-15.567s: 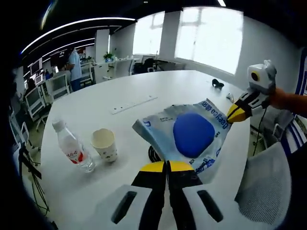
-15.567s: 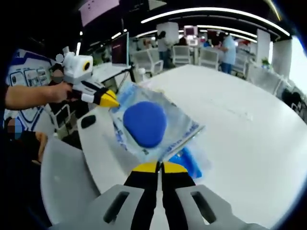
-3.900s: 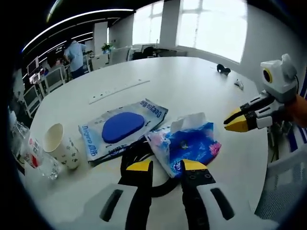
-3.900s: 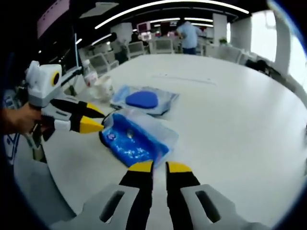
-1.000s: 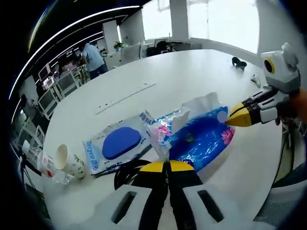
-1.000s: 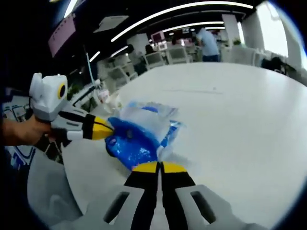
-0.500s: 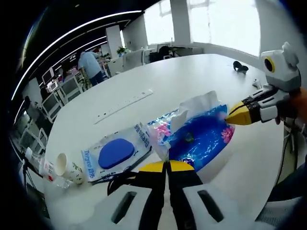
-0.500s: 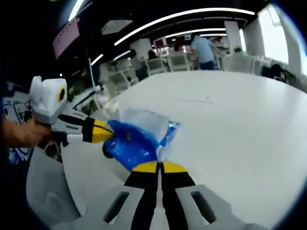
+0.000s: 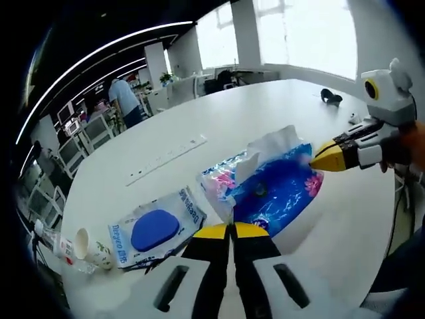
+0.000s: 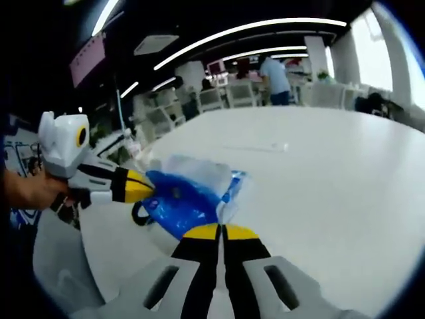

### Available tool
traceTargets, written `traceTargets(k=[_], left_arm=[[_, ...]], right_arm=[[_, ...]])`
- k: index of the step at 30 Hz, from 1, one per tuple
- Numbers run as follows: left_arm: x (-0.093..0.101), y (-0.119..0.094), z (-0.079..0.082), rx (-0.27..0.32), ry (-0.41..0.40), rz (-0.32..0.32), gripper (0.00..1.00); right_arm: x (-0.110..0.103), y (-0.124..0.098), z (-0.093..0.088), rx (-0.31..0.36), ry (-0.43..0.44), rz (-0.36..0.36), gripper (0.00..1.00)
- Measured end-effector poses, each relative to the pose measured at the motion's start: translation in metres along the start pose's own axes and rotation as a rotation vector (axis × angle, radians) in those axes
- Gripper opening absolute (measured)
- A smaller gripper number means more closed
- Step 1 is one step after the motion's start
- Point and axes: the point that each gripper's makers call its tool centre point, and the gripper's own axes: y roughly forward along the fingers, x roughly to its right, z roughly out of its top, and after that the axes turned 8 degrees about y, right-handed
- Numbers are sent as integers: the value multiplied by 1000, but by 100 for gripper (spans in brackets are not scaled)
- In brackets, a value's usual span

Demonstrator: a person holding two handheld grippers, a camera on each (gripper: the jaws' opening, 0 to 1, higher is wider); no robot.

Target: Arrange the tabletop items into an orderly group along one side of the table until the central work area is clear of visible clutter.

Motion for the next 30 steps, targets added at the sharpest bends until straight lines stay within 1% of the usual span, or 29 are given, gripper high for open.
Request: traceTargets(k=[6, 10, 18, 22, 25, 30], left_arm=[[-4, 5, 4, 0, 17, 5, 1], [-6, 11, 4, -10, 31, 2, 1], [-8, 24, 2, -26, -10, -17, 0], [-6, 33, 3, -33, -1, -28, 1], [-5, 39, 2, -41, -11, -35, 1], [-2, 50, -1, -53, -15, -45, 1]], right_arm=[[6, 5, 6, 11, 1, -2, 0], [10, 11, 1, -4, -7, 0, 0], [19, 18, -4, -17, -17, 1, 0], [26, 20, -2, -12, -19, -7, 0], [31, 22, -3, -15, -21, -10, 0], [42, 28, -8, -30, 4, -22, 0]])
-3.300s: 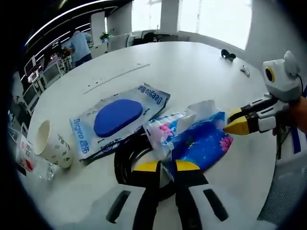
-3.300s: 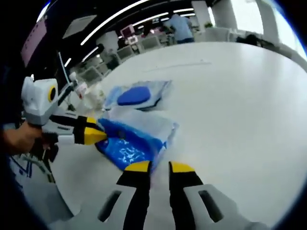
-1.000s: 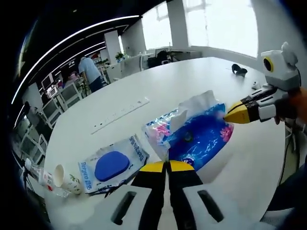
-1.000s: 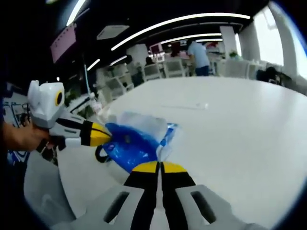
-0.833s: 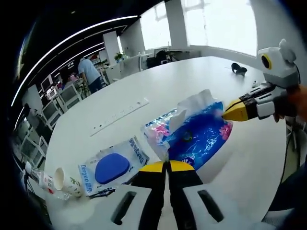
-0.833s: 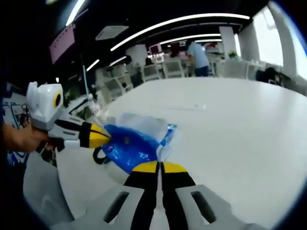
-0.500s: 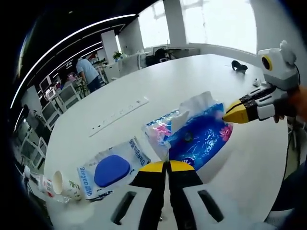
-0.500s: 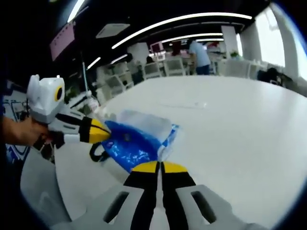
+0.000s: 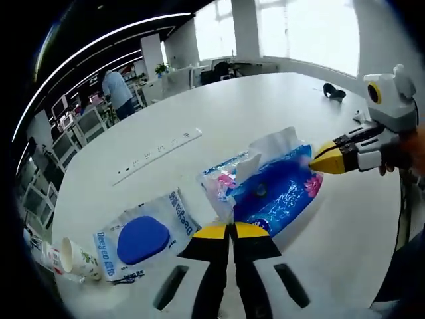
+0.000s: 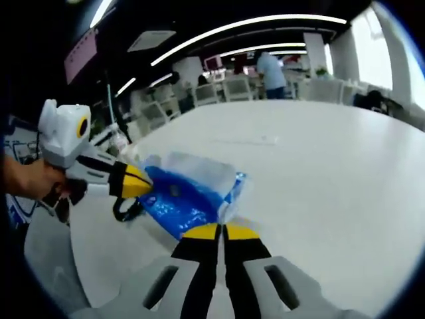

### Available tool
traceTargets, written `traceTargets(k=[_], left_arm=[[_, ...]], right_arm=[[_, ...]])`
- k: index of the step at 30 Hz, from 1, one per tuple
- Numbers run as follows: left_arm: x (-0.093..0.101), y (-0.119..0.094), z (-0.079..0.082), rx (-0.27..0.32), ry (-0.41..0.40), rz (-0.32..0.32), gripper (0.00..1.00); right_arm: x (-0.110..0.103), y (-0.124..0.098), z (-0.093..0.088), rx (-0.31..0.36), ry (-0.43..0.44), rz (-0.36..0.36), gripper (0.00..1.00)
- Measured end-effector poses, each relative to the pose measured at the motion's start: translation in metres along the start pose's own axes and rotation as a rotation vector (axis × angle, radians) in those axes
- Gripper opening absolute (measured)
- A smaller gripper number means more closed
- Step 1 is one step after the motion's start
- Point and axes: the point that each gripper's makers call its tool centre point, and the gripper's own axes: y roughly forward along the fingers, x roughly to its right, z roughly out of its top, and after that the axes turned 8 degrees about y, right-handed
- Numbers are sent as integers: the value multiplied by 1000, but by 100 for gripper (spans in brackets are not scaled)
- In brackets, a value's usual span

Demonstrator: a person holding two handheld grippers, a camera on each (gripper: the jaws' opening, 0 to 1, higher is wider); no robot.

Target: Arrange the tabletop items into an orderly group along one side of the table until the central work area is clear of visible clutter.

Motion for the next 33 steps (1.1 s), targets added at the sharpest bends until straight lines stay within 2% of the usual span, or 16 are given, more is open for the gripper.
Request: traceTargets(k=[14, 33], left_arm=[[-2, 29, -8, -21, -32, -4, 1], [-4, 48, -14, -43, -35, 0, 1]], right_arm=[[19, 19, -3, -31, 25, -27, 0], [32, 34, -11, -55, 70, -47, 0]])
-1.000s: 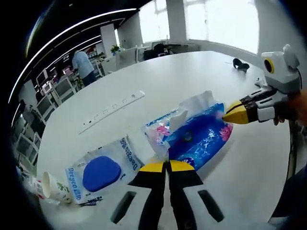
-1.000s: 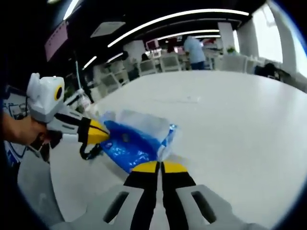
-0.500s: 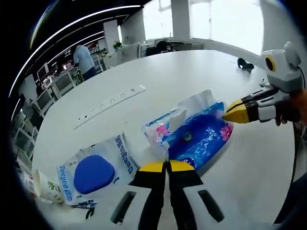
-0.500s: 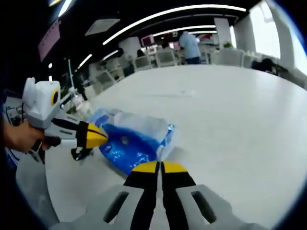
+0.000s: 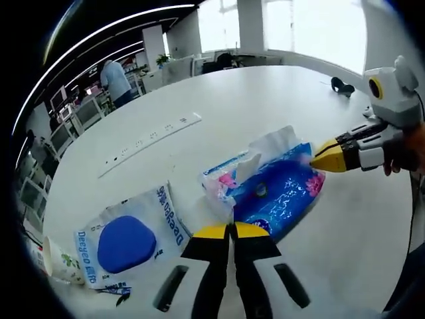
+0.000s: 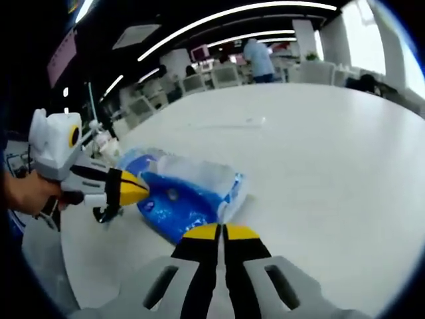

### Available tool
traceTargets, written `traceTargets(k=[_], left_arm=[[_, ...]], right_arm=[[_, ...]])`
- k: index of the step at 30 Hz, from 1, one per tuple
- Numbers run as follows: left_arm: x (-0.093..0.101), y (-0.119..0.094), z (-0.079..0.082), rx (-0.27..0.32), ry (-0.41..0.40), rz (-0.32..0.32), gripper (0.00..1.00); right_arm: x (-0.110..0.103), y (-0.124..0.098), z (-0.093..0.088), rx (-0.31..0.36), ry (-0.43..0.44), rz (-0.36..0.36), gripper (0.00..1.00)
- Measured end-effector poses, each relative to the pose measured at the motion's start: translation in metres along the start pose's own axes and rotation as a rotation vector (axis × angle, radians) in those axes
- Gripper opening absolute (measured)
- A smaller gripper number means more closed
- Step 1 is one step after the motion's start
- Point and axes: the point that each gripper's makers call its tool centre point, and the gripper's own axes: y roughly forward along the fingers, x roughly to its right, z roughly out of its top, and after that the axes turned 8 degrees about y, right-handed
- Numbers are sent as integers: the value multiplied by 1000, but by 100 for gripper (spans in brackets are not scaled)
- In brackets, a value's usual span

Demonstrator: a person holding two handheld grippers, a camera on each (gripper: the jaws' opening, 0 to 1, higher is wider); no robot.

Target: Arrange the tabletop items into an orderly group along one side of the table until the central work area is clear of visible clutter.

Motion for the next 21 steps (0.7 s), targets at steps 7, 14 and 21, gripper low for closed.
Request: traceTargets(k=[7, 14, 21], left_arm=[[-3, 8, -4, -16, -2, 2, 1], [-6, 15, -8, -31, -7, 14, 1], [-10, 19, -9, -32, -6, 37, 1]], right_arm=[[3, 8, -2, -16, 6, -5, 0], [5, 15, -3, -17, 23, -8, 0], [5, 21, 0, -8, 7, -11, 0]])
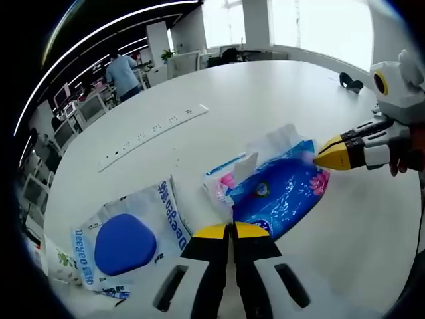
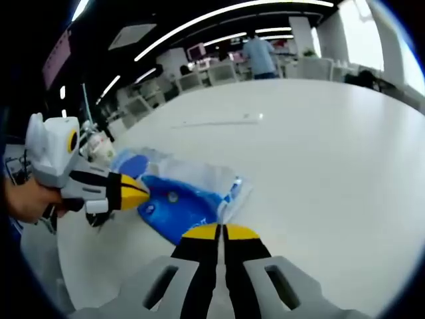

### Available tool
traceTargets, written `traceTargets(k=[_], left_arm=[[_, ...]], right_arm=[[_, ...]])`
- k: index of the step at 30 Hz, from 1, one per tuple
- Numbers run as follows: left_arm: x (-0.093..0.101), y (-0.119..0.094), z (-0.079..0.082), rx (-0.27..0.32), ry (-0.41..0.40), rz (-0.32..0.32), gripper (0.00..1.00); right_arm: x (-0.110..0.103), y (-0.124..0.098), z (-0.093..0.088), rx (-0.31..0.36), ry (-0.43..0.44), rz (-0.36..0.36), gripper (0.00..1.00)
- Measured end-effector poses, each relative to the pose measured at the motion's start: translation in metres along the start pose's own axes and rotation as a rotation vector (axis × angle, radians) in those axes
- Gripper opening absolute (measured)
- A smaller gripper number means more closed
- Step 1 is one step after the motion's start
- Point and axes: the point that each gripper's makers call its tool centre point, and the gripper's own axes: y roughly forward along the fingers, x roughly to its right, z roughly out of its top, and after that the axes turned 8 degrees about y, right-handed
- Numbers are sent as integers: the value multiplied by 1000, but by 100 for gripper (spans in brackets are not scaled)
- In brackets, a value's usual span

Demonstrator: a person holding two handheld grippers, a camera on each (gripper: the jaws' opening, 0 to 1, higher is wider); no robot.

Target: Arrange the tabletop items into an orderly group along one side of the table until the central work area is clear of visible clutter.

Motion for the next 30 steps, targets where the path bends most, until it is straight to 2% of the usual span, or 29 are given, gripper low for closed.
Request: traceTargets(k=[21, 30], left_arm=[[-6, 7, 4, 4, 6, 22, 2], [-5, 4, 8, 17, 6, 22, 9]], right_arm=[[5, 12, 6, 11, -2, -21, 0], [6, 13, 4, 8, 15, -26, 2]])
